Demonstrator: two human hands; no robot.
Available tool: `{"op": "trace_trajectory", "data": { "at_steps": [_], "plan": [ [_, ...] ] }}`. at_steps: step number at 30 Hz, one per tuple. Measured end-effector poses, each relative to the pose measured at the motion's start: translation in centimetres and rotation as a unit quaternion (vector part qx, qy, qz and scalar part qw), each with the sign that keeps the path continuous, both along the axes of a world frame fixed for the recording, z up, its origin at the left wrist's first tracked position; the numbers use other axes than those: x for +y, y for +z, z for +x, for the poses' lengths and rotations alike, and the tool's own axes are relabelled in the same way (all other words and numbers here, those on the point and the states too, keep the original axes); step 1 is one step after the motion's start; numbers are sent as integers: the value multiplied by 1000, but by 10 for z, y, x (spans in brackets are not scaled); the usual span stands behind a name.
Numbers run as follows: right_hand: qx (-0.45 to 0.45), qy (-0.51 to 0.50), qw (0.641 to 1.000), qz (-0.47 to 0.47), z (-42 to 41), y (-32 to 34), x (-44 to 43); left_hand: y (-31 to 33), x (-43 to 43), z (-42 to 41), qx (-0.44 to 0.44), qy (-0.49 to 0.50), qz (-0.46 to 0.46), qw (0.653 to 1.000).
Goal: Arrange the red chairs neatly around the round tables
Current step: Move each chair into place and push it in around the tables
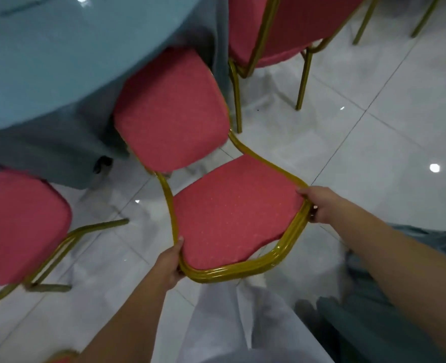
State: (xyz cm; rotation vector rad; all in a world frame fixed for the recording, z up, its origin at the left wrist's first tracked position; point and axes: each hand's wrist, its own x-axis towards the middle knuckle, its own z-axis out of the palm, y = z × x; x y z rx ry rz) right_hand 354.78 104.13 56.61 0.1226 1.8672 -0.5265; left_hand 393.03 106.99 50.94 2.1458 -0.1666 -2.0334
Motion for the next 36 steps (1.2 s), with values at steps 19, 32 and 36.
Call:
{"op": "trace_trajectory", "data": {
  "at_steps": [19, 32, 36],
  "plan": [
    [-128, 133, 961, -208, 114, 127, 107, 167, 151, 46, 43, 171, -241, 954],
    [-100, 392, 884, -233, 336, 159, 136, 154, 211, 177, -12, 227, -199, 953],
    [-118, 486, 841, -205, 447, 155, 151, 155, 254, 273, -10, 315, -212, 925]
  ]
}}
